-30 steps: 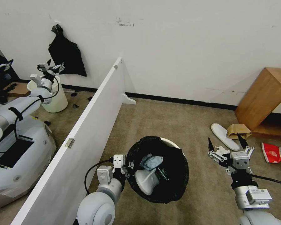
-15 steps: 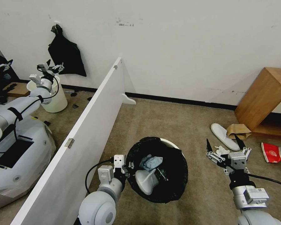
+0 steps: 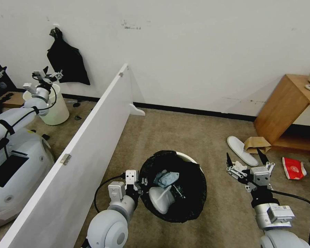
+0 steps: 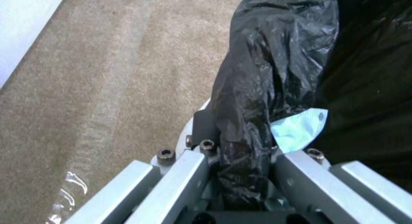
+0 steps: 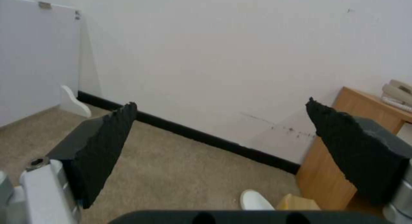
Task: Pick up the trash bin, then pick up the garbage from the floor and place it into the trash bin.
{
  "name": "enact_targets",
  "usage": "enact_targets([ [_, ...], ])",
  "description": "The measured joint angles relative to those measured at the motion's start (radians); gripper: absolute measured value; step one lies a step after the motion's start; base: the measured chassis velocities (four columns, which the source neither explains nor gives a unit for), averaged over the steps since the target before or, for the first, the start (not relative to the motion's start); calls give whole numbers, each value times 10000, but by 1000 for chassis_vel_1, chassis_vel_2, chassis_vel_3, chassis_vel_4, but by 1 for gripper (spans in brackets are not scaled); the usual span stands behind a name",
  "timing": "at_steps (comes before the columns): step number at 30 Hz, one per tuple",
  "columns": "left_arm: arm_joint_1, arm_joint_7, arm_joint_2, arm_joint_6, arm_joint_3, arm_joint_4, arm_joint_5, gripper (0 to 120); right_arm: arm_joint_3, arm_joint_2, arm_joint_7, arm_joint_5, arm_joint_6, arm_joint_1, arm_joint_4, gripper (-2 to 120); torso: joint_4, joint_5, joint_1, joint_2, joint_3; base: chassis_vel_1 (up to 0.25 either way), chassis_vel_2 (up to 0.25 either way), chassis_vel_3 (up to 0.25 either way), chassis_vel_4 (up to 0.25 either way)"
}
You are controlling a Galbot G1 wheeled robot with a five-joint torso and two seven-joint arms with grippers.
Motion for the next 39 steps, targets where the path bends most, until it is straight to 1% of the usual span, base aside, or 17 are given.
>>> enact_targets([
  [7,8,-2,-70,-7,-3,44,12,2,-31,-28,27,32,15,38,-96,100,0,-1,1,-1,0,0,0,0,0],
  [39,-78,-8,-118,-11,-10,157,8,2,-4,-4,118,88,-83,184,-280,100,0,-1,1,-2,0,0,0,0,0],
])
